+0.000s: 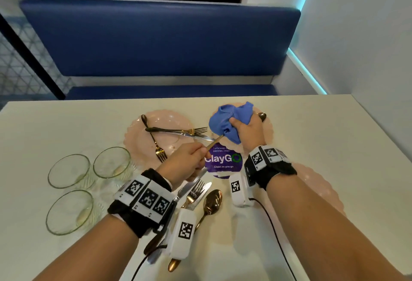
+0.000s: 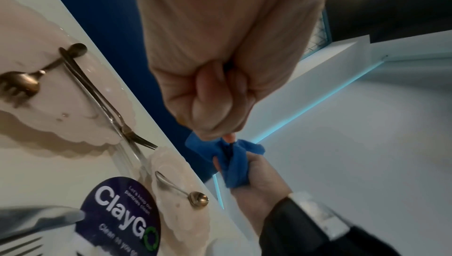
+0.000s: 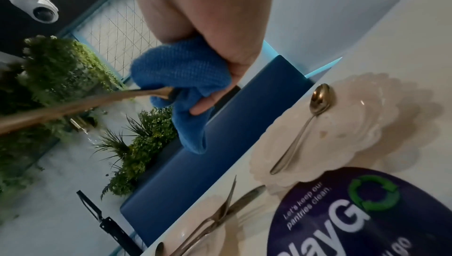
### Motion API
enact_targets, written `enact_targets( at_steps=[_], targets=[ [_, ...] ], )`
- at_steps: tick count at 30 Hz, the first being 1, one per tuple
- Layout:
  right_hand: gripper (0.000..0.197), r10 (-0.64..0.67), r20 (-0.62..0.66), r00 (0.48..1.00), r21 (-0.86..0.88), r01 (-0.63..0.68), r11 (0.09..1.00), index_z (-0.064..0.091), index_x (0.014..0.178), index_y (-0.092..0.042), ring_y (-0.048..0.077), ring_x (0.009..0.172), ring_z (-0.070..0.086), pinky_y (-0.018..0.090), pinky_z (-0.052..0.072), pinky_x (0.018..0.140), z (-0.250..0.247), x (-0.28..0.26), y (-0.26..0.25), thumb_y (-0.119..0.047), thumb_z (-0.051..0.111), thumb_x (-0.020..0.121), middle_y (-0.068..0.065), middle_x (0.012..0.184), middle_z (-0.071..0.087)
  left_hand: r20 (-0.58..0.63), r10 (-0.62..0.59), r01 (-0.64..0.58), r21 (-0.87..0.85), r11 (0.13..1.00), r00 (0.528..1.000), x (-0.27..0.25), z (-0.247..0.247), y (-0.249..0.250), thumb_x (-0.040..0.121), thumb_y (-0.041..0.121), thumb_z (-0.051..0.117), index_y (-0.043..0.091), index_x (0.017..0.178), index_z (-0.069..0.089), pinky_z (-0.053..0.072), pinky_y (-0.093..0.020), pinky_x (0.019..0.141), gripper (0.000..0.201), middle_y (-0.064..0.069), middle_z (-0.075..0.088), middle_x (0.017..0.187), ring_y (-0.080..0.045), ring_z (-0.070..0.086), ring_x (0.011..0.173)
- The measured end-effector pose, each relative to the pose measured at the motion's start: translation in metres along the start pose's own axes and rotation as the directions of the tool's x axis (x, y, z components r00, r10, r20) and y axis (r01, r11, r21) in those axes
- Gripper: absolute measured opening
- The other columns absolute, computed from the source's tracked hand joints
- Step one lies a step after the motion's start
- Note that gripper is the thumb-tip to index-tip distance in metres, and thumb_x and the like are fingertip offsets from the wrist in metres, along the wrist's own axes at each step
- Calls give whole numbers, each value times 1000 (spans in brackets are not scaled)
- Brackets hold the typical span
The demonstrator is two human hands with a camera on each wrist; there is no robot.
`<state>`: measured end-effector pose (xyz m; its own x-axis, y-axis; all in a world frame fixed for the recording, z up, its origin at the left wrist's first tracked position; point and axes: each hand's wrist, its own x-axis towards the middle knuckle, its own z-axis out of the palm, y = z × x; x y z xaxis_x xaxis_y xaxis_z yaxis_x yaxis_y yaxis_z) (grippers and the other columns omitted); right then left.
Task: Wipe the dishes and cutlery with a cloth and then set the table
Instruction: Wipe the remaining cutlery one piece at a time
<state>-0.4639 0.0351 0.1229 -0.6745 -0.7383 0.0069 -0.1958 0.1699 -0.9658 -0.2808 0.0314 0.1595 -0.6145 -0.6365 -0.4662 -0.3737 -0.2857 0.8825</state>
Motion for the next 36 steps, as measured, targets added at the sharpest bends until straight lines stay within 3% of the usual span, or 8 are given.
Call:
enact_targets(
  at_steps=[5, 10, 17, 20, 24, 27, 30, 36],
  targets=[
    [29, -102, -122, 987, 56, 109, 992, 56, 114, 2, 18, 88, 57, 1, 43, 67, 5, -9, -11, -15, 58, 90, 12, 101, 61, 70, -63, 63, 0, 998, 996, -11, -14, -16, 101, 25, 33, 12, 84, 54, 24, -14, 34, 29, 7, 36, 48, -4, 28, 36],
    [25, 329, 61, 942, 476, -317, 820, 56, 91, -17, 20, 77, 62, 30, 51, 68, 33, -40, -8, -42, 53, 91, 4, 86, 62, 3, -51, 51, -33, 998, 999, -10, -16, -26, 100, 23, 35, 12, 69, 46, 22, -12, 32, 35, 9, 33, 40, -3, 26, 31],
    [31, 304, 221, 927, 390, -369, 843, 54, 118, 0, 39, 107, 58, 50, 46, 99, 61, -86, -6, -20, 49, 95, 29, 114, 60, 39, -74, 79, -154, 985, 996, -9, -14, -35, 99, 24, 38, 12, 73, 44, 33, -17, 34, 29, 6, 37, 46, -5, 33, 34],
    [27, 187, 337, 923, 359, -309, 881, 54, 119, -8, 21, 100, 64, 34, 53, 92, 46, -87, -7, -17, 52, 94, 11, 110, 66, 70, -92, 93, -13, 996, 993, -10, -32, -30, 90, 13, 56, 12, 106, 56, 53, -31, 69, 16, -7, 66, 86, -18, 63, 72],
    [32, 127, 374, 919, 333, -262, 906, 55, 123, -8, 24, 106, 64, 32, 53, 90, 39, -93, -7, -16, 54, 92, 13, 115, 65, 102, 29, -11, -175, 984, 994, -4, -57, -16, 80, 17, 60, 20, 127, 53, 45, -41, 95, 47, -7, 64, 118, -27, 59, 110],
    [17, 71, 389, 919, 268, -187, 945, 60, 104, -21, 5, 90, 66, 18, 53, 80, 48, -104, -10, -11, 56, 90, 0, 98, 67, 94, 89, -48, -373, 927, 992, 1, -45, -10, 96, 22, 45, 10, 101, 66, 51, -28, 86, 24, -6, 70, 93, -16, 66, 89],
    [14, 117, 409, 905, 176, -204, 963, 59, 101, -22, 22, 96, 65, 33, 53, 89, 55, -114, -6, -18, 61, 88, 8, 100, 67, 22, 29, -17, -422, 907, 999, 12, -40, -22, 92, 16, 51, 5, 90, 65, 50, -28, 77, 18, -12, 66, 84, -19, 62, 79],
    [15, 160, 589, 792, -6, -194, 981, 58, 100, -22, 5, 80, 61, 12, 49, 70, 50, -131, 11, -16, 63, 87, -6, 86, 64, -201, -136, -3, -570, 822, 970, 21, -50, -43, 99, 14, 38, 9, 76, 55, 51, -19, 49, 29, 2, 67, 53, -8, 62, 50]
  ],
)
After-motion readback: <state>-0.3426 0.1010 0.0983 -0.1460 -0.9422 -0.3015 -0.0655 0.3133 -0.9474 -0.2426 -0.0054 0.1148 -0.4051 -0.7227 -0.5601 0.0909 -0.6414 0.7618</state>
